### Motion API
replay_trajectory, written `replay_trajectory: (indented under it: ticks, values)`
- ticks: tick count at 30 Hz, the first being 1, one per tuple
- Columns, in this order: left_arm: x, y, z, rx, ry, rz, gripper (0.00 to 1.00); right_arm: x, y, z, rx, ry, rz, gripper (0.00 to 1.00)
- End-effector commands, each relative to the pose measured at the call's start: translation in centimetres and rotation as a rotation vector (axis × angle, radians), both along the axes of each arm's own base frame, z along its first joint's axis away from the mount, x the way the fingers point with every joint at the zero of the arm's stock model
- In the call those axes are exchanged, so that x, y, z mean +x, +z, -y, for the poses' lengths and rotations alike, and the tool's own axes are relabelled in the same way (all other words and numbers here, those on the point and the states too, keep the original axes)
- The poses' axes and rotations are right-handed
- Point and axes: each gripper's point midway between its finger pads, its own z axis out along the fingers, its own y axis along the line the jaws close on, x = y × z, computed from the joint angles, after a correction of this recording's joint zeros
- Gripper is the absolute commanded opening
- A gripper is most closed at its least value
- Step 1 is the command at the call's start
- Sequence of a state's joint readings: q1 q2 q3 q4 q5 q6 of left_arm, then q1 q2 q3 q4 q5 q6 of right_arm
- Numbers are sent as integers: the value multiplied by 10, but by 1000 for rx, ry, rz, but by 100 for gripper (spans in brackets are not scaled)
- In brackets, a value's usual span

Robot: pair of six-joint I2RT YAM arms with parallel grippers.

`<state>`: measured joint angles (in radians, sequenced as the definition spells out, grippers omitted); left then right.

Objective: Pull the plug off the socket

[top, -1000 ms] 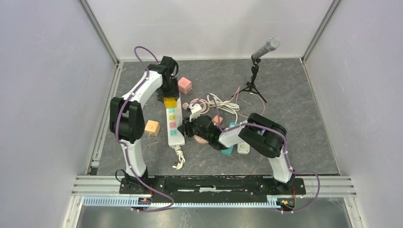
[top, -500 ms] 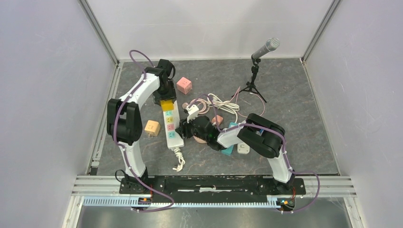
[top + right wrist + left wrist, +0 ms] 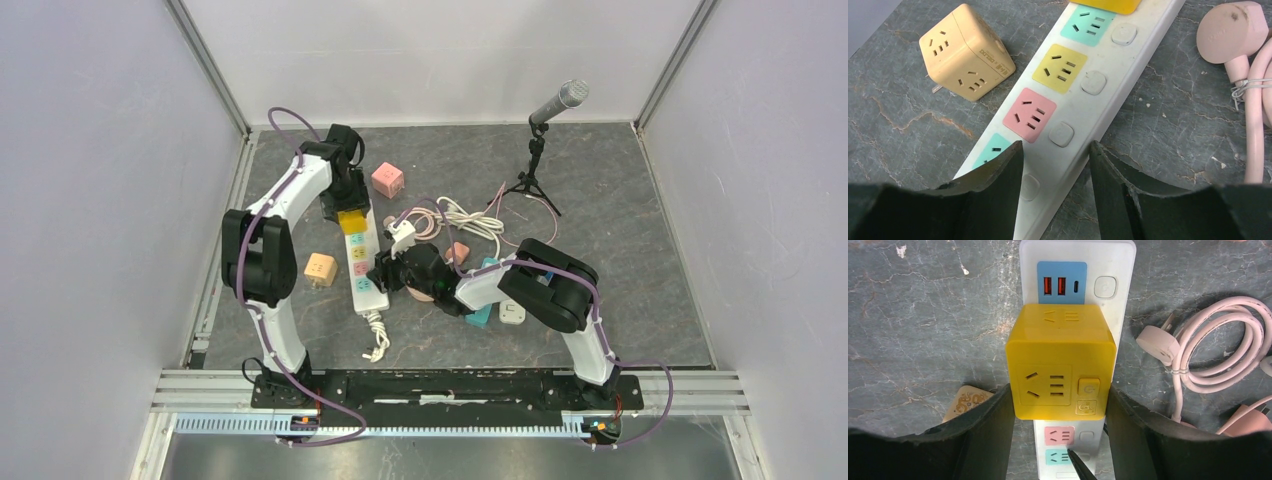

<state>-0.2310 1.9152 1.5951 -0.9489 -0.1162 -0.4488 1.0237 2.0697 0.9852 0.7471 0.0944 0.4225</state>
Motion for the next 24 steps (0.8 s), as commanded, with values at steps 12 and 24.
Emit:
replay_trajectory:
  ticks: [12,24]
  values:
    - [13,51,-9,178,-6,85,36,-20,-65,31,-202,-4,-101,56]
    - [2,29,-8,74,17,80,35,-20,-71,28,-223,6,-113,58]
